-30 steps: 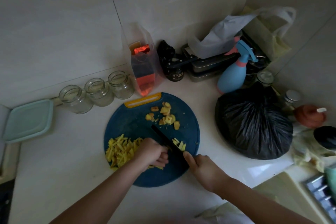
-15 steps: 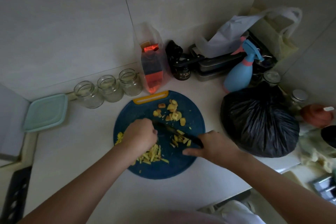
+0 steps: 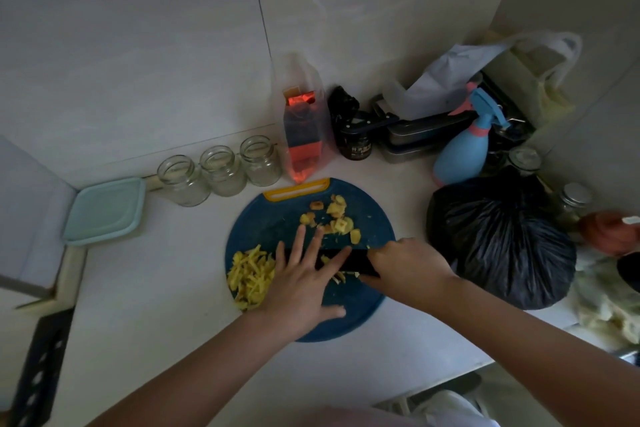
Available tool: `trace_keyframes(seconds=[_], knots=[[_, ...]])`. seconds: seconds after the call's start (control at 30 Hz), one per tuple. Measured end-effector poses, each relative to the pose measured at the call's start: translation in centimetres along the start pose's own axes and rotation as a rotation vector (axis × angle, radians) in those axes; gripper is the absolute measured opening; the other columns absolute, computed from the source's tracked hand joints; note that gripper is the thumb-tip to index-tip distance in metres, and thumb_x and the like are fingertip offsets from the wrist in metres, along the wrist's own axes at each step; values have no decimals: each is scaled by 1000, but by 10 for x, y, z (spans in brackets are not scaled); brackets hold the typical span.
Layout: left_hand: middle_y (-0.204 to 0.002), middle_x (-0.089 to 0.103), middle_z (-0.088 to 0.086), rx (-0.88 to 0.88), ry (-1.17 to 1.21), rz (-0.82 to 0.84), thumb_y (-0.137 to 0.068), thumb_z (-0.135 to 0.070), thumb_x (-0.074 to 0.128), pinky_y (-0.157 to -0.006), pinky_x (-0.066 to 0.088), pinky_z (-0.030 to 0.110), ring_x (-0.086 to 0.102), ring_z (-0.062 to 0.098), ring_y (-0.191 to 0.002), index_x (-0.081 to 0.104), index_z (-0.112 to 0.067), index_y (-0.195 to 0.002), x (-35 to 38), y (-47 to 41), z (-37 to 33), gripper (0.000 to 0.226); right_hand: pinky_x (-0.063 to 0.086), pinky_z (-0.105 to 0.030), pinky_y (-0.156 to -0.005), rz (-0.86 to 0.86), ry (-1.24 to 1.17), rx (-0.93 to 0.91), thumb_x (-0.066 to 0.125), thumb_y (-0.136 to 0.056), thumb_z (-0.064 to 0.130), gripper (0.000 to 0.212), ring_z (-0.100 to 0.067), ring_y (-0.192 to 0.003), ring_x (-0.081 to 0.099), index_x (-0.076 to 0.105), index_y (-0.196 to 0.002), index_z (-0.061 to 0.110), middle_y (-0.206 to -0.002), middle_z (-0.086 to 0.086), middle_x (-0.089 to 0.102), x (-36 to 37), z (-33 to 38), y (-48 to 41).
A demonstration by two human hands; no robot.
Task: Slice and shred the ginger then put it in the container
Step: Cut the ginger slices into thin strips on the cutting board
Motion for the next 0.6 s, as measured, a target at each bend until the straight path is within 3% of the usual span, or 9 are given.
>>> trace_keyframes(seconds=[0.2, 0.3, 0.37, 0.47, 0.6], knots=[[-158, -15, 14, -159, -33, 24, -91, -64, 39, -115, -8, 51, -23, 37, -142, -1, -24, -153, 12, -7, 32, 84, 44, -28, -67, -29, -35, 126, 37, -100, 50, 41, -21, -88, 66, 62, -111, 20, -99, -3, 67, 9, -43, 24], [-159, -11, 13, -179, 25, -93, -93, -62, 35, -117, -5, 42, -16, 32, -145, -2, -14, -153, 6, -17, 24, 85, 42, -27, -63, -47, -172, 276, 42, -97, 53, 41, -20, -85, 66, 64, -103, 19, -91, -2, 66, 17, -74, 37], [-160, -4, 10, -102, 96, -197, -95, -55, 38, -118, -3, 34, -8, 27, -146, 2, -12, -152, 1, -26, 4, 80, 41, -26, -58, -73, -345, 397, 50, -95, 50, 34, -18, -73, 63, 61, -85, 20, -72, 2, 57, 27, -93, 43], [-160, 4, 3, 147, 182, -229, -99, -44, 41, -113, -7, 21, 0, 18, -147, 6, -14, -153, 5, -48, -38, 71, 30, -22, -48, -166, -495, 514, 56, -94, 42, 42, -7, -52, 47, 43, -59, 21, -56, 8, 44, 34, -113, 50], [-159, 13, 5, 276, 163, -174, -101, -40, 34, -111, -5, 19, 10, 18, -146, 15, -9, -152, 29, -72, -60, 62, 29, -27, -51, -179, -549, 528, 58, -93, 41, 46, -6, -49, 41, 39, -56, 22, -53, 5, 43, 39, -115, 56]])
Point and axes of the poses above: each hand's wrist, its own y-axis away from the middle knuckle, its own x-axis out of the palm, z = x × y, the point moved 9 cm from there along -y, towards the middle knuckle
